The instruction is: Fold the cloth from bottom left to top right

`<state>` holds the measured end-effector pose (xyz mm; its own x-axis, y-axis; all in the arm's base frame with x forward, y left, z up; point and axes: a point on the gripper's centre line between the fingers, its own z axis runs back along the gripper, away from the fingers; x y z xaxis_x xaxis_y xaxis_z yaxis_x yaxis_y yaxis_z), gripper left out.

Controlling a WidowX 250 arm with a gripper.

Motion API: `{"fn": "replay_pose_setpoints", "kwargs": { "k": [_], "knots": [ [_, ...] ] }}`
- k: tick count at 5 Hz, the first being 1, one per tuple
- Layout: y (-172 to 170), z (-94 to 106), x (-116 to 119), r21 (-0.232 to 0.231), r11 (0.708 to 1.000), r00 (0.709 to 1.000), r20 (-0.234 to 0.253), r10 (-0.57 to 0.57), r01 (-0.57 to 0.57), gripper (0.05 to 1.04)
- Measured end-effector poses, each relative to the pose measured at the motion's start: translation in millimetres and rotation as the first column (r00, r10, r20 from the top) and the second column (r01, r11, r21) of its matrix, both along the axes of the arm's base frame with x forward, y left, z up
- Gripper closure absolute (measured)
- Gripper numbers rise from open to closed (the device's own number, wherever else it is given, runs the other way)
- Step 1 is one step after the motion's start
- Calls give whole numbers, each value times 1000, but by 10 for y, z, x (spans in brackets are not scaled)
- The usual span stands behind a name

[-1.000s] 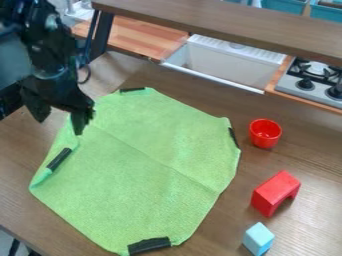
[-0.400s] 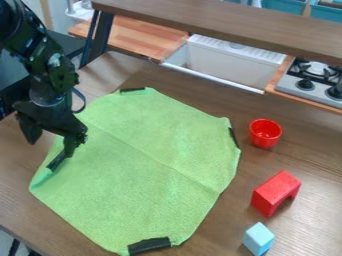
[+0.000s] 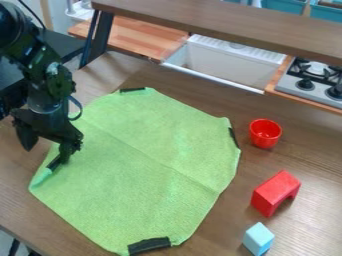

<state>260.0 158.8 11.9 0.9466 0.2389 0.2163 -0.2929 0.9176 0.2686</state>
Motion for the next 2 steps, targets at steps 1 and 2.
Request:
{"fn": "replay_pose_setpoints", "kwargs": {
  "k": [1,2],
  "knots": [
    [-7,-49,-9,-11,1000,1000,-20,0,-1,133],
    [34,-50,-1,-24,1000,1000,-21,16,-17,411]
  ]
}}
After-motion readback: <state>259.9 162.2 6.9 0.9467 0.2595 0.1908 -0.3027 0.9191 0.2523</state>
